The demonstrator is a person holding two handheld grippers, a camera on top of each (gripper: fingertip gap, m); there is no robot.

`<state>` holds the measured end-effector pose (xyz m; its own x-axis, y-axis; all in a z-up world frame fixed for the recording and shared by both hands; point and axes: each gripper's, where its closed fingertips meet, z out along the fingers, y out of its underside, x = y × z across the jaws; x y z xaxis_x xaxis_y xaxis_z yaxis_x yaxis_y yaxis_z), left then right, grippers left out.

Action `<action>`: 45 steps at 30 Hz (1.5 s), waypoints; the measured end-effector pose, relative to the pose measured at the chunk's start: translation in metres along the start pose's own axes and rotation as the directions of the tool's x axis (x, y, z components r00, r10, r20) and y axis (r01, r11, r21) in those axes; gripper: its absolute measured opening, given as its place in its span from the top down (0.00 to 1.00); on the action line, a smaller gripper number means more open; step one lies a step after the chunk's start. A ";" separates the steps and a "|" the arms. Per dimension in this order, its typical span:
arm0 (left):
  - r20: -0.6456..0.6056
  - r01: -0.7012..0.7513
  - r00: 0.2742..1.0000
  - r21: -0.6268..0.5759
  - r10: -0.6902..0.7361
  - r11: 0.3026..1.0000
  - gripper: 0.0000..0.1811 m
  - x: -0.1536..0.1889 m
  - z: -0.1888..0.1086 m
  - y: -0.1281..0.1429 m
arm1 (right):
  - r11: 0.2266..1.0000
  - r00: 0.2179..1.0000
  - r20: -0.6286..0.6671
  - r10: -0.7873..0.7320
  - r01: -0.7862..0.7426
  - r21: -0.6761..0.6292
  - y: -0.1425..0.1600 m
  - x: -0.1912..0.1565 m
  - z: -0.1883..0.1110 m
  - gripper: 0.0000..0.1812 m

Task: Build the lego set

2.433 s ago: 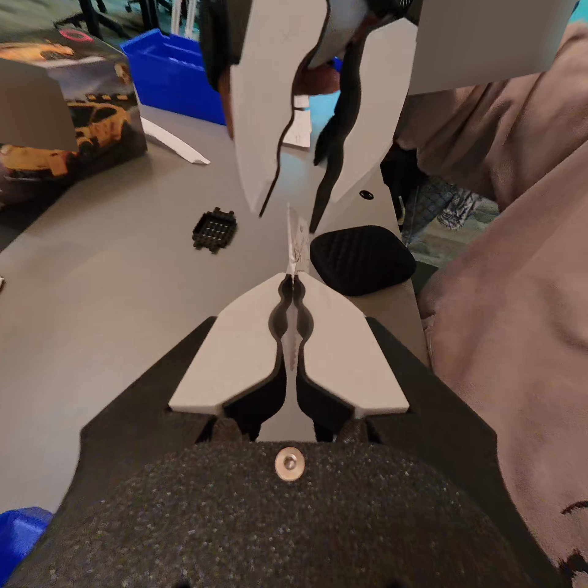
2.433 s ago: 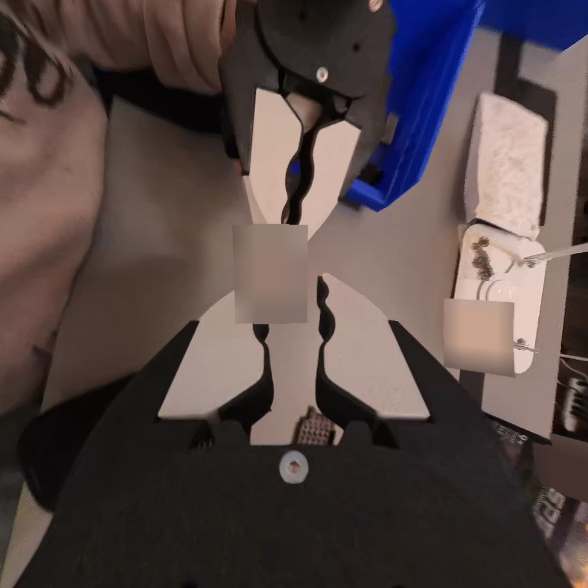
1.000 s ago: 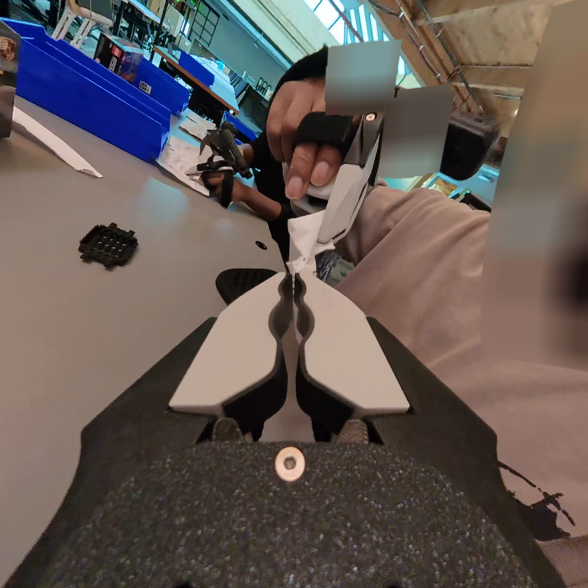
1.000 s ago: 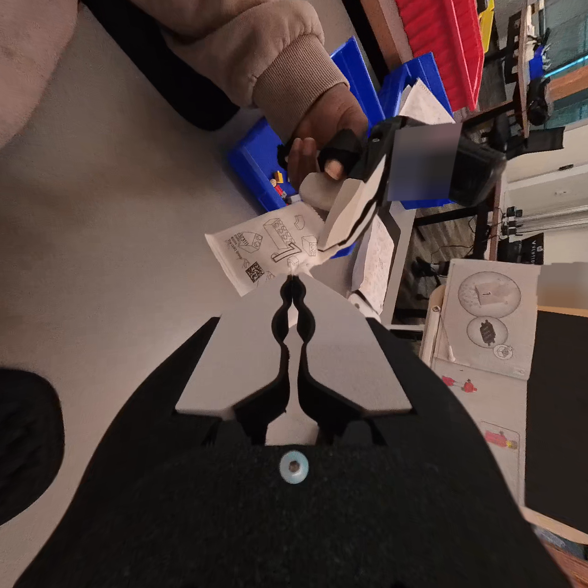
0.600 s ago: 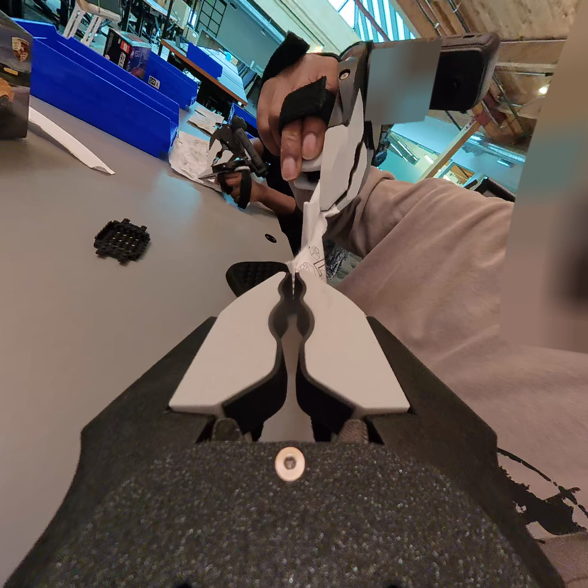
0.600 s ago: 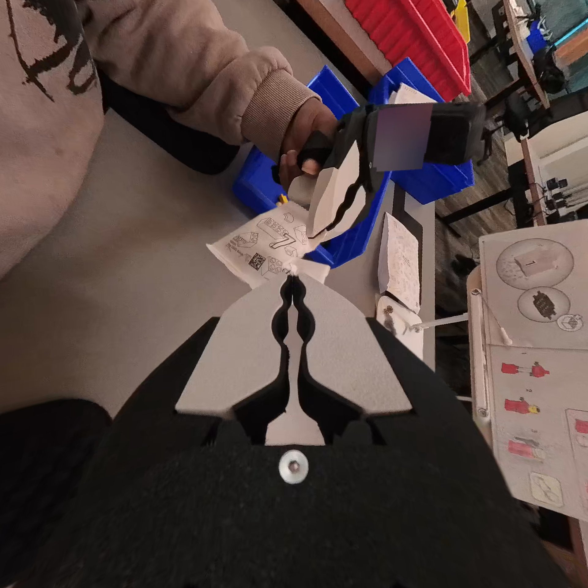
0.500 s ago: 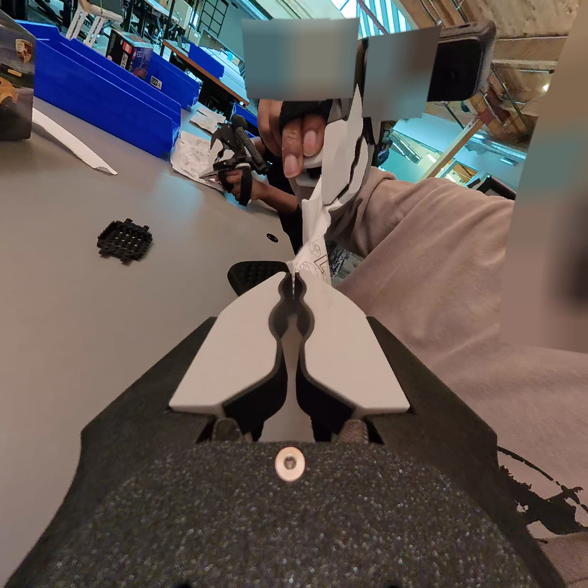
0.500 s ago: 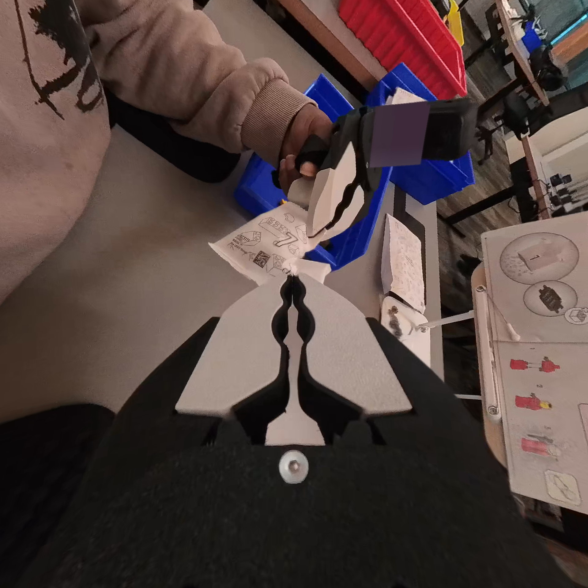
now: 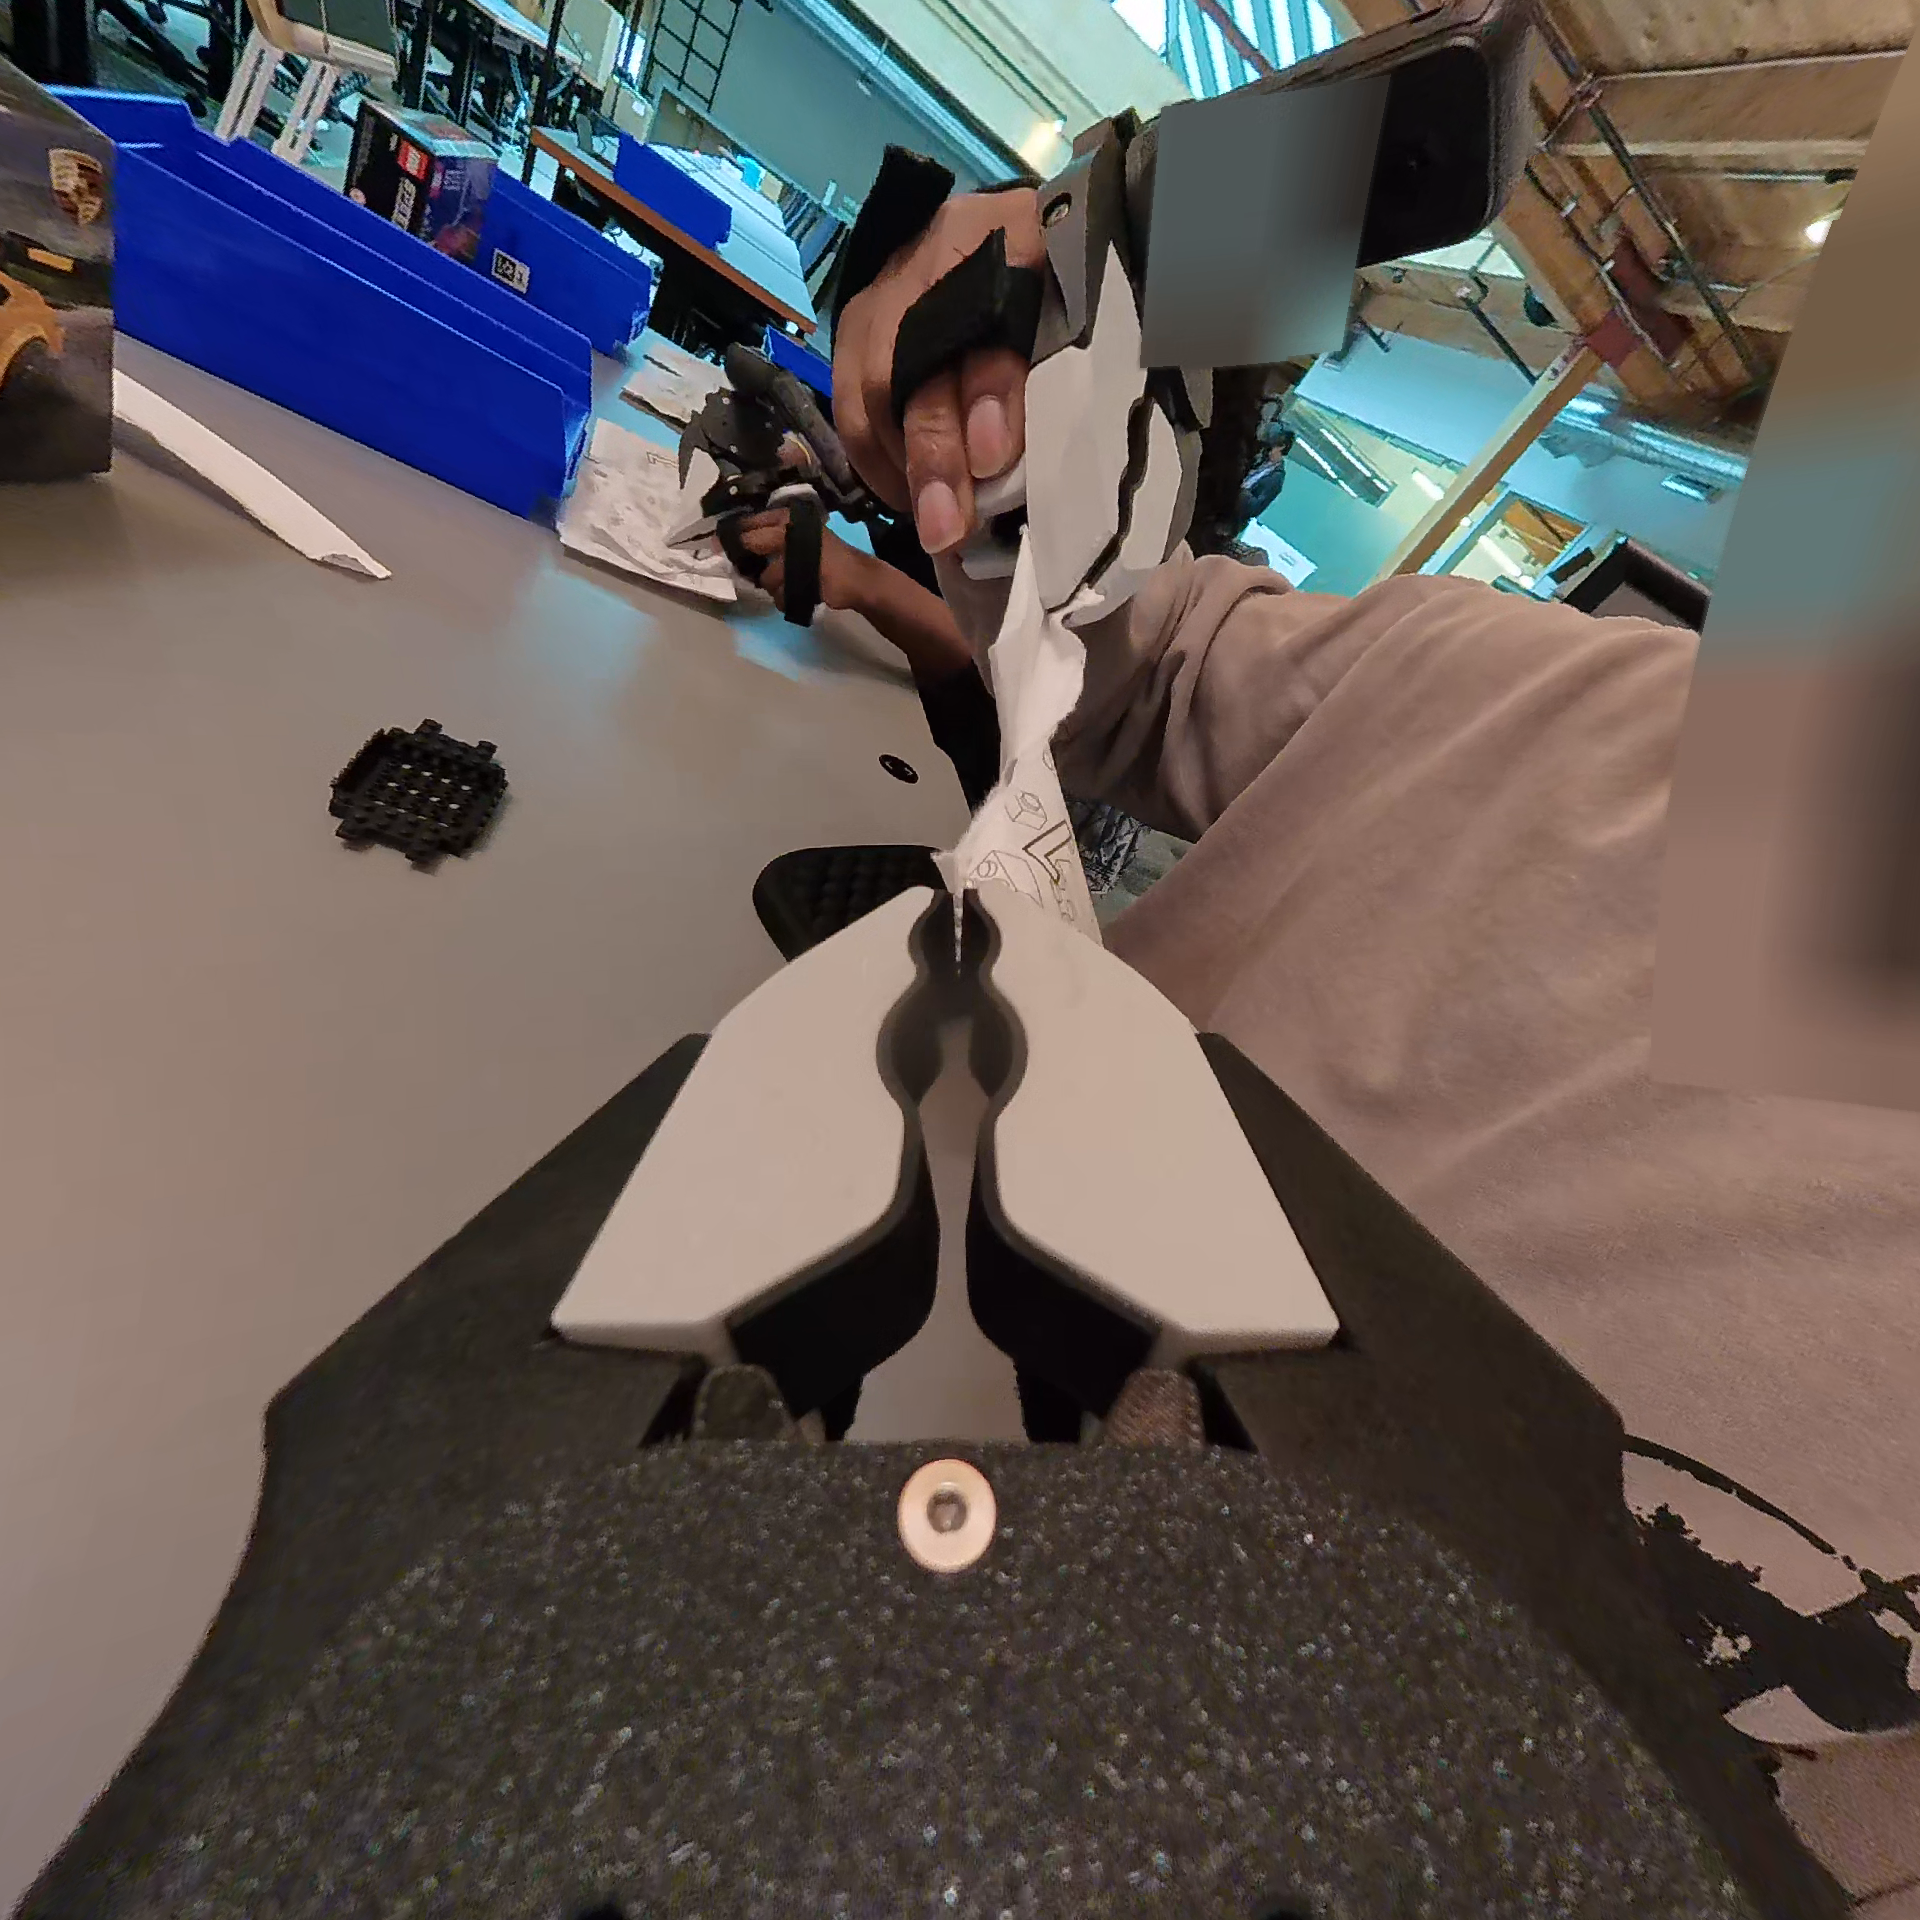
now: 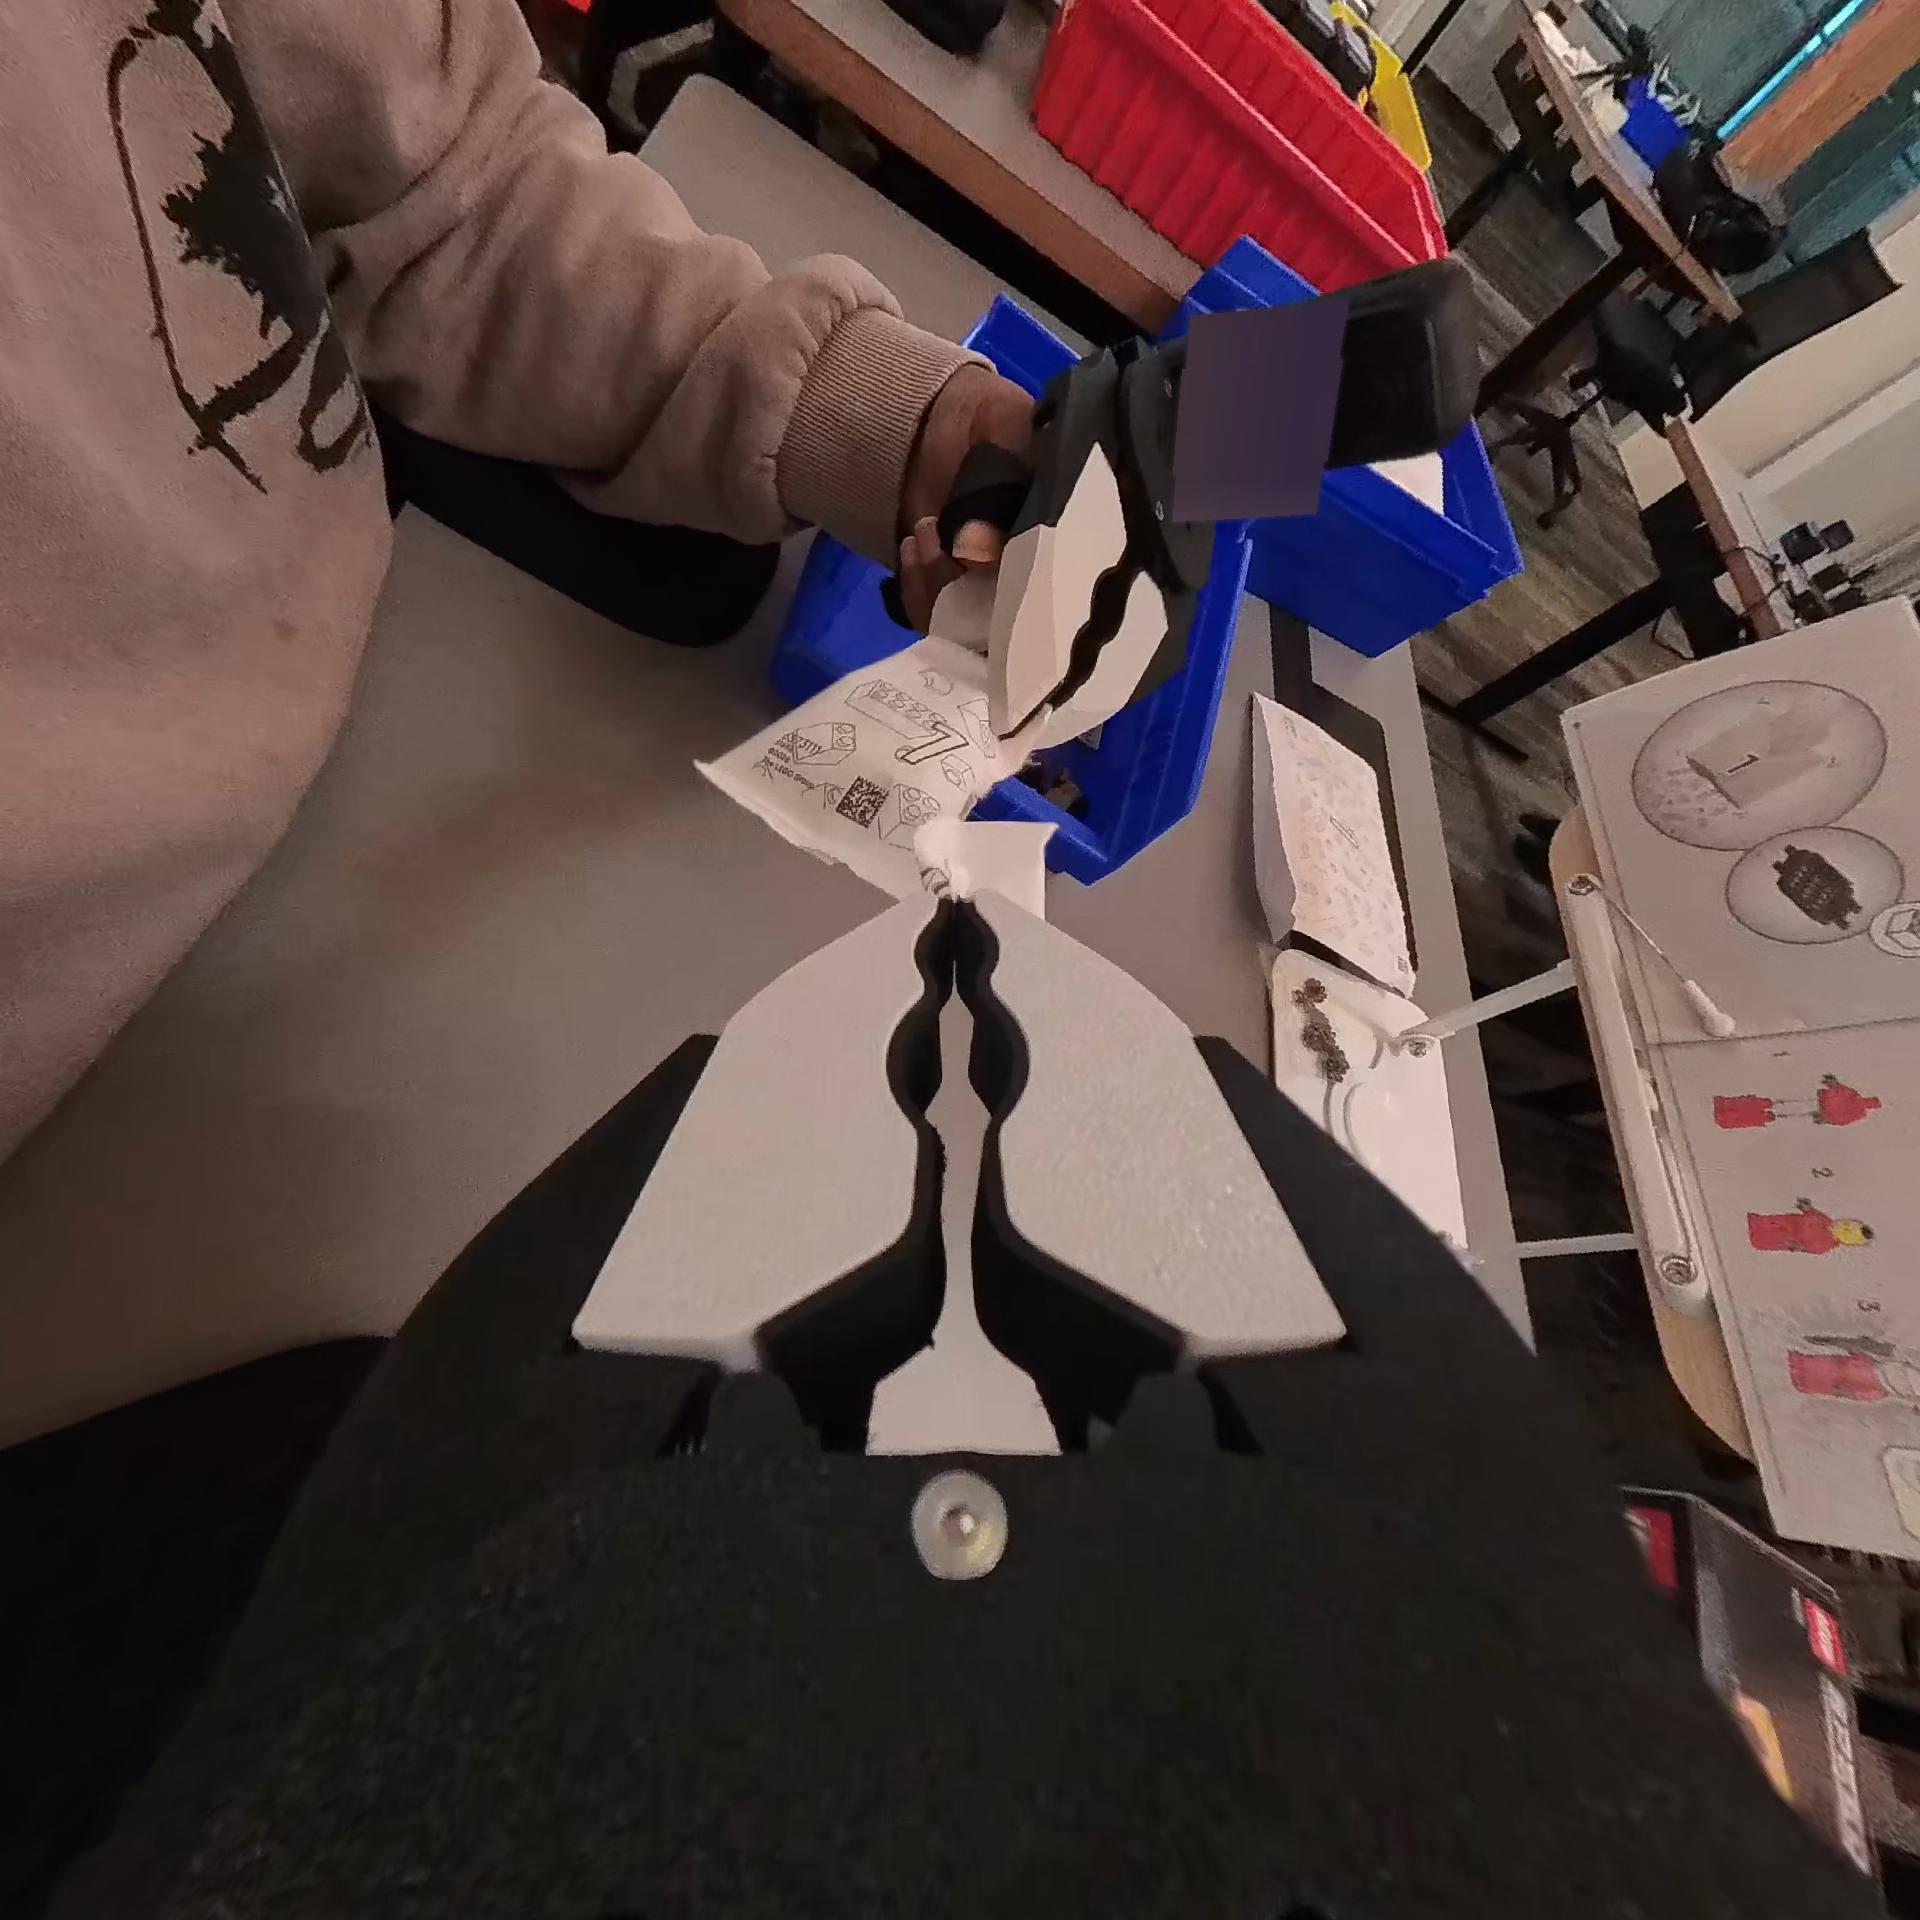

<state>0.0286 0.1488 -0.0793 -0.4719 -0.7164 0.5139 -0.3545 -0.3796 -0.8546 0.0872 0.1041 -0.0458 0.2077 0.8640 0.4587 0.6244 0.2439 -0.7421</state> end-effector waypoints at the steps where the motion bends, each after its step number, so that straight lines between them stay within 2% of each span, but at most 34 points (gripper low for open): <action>1: 0.005 -0.005 1.000 0.001 0.005 1.000 1.00 0.000 0.000 0.000 | 1.000 1.000 -0.002 0.002 -0.002 0.000 0.001 -0.001 0.000 1.00; 18: 0.088 -0.122 0.989 0.009 0.121 0.992 1.00 -0.002 -0.005 -0.008 | 1.000 0.997 -0.070 0.027 -0.027 0.003 0.008 0.003 -0.017 1.00; 21: 0.132 -0.134 0.983 0.025 0.129 0.991 1.00 -0.007 -0.019 -0.010 | 0.999 0.993 -0.103 0.050 -0.048 0.025 0.008 0.011 -0.033 1.00; 24: 0.157 -0.221 0.963 -0.012 0.220 0.975 0.99 -0.002 -0.015 -0.012 | 0.999 0.995 -0.092 0.029 -0.031 -0.024 0.016 0.005 -0.029 1.00; 26: 0.195 -0.230 0.954 -0.022 0.229 0.973 0.99 -0.009 -0.016 -0.014 | 0.999 0.994 -0.103 0.041 -0.042 -0.006 0.014 0.009 -0.031 1.00; 35: 0.263 -0.353 0.904 0.015 0.337 0.936 0.99 -0.005 -0.025 -0.024 | 0.998 0.986 -0.152 0.063 -0.060 0.022 0.016 0.016 -0.039 1.00; 39: 0.331 -0.379 0.878 0.042 0.345 0.925 0.99 -0.008 -0.048 -0.031 | 0.996 0.974 -0.205 0.091 -0.087 0.031 0.018 0.022 -0.058 1.00; 45: 0.338 -0.429 0.857 0.048 0.390 0.902 0.99 0.000 -0.048 -0.038 | 0.994 0.975 -0.195 0.108 -0.109 0.005 0.028 0.016 -0.050 1.00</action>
<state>0.0032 0.1917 -0.0428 -0.2700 -0.9594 0.0820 -0.0782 -0.0630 -0.9949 0.1460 0.1025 -0.0351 0.4166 0.7826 0.4625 0.5944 0.1505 -0.7900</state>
